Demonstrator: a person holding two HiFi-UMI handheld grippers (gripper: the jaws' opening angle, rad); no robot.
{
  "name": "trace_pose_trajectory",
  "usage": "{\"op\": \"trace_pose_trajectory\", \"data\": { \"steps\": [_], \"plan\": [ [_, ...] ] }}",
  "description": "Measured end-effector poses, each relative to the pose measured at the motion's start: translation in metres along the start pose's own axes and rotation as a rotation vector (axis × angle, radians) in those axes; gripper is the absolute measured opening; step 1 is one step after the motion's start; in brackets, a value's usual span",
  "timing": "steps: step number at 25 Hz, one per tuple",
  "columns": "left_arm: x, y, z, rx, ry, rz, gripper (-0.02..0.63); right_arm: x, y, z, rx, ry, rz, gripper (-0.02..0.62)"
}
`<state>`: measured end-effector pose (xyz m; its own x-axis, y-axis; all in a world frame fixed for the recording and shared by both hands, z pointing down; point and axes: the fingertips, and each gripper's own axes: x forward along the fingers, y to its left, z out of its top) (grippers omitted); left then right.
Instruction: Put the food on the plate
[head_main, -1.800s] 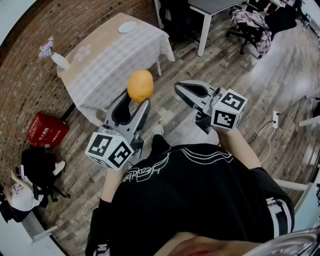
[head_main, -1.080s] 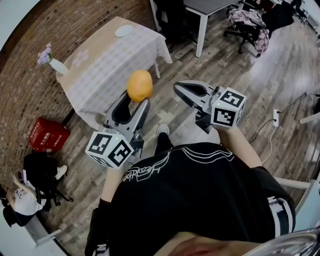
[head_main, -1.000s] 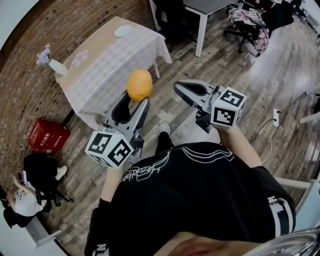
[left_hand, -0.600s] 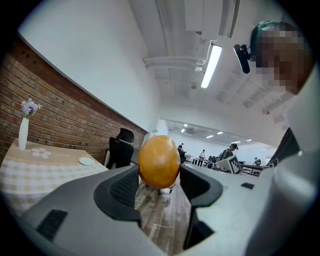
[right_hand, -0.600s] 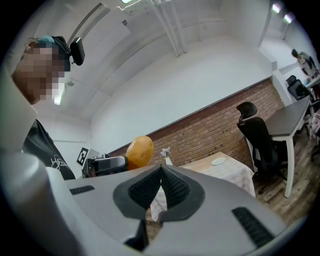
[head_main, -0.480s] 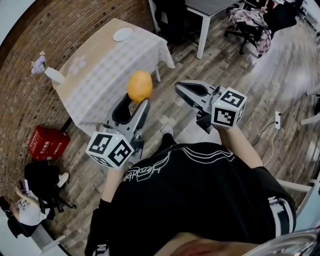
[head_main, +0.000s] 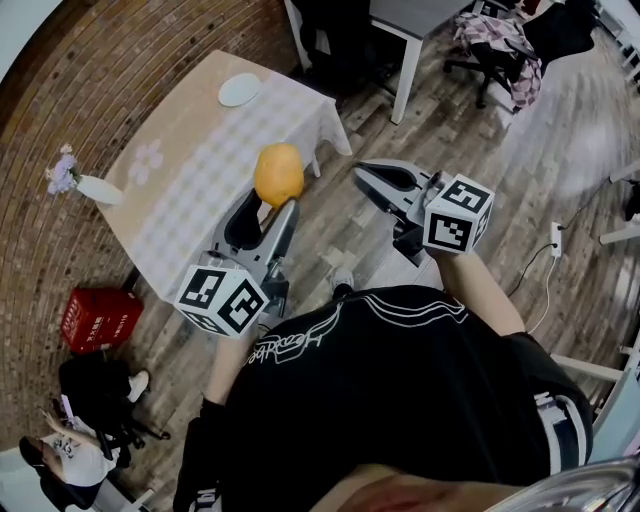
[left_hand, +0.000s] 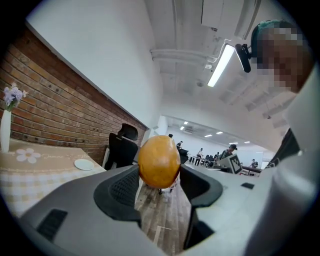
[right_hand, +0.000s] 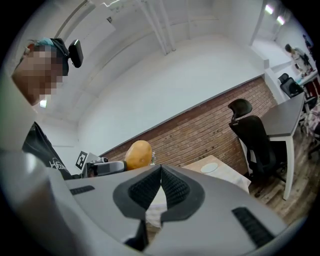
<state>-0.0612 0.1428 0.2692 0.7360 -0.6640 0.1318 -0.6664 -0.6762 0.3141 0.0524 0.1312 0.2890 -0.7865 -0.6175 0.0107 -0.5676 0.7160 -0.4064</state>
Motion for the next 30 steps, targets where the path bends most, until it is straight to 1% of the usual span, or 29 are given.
{"op": "trace_pose_trajectory", "data": {
  "steps": [9, 15, 20, 24, 30],
  "plan": [
    [0.047, 0.084, 0.036, -0.005, -0.005, -0.018, 0.253, 0.071, -0.055, 0.03, -0.002, 0.004, -0.047, -0.003],
    [0.068, 0.131, 0.047, -0.013, -0.005, -0.038, 0.252, 0.112, -0.078, 0.04, -0.023, 0.026, -0.082, -0.003],
    [0.074, 0.156, 0.045, -0.035, -0.001, -0.04, 0.253, 0.127, -0.088, 0.036, -0.032, 0.058, -0.109, -0.003],
    [0.078, 0.168, 0.043, -0.052, 0.005, -0.035, 0.252, 0.134, -0.098, 0.038, -0.027, 0.053, -0.117, -0.003],
    [0.085, 0.185, 0.05, -0.051, -0.004, 0.005, 0.252, 0.155, -0.11, 0.038, -0.005, 0.057, -0.08, -0.003]
  ]
}}
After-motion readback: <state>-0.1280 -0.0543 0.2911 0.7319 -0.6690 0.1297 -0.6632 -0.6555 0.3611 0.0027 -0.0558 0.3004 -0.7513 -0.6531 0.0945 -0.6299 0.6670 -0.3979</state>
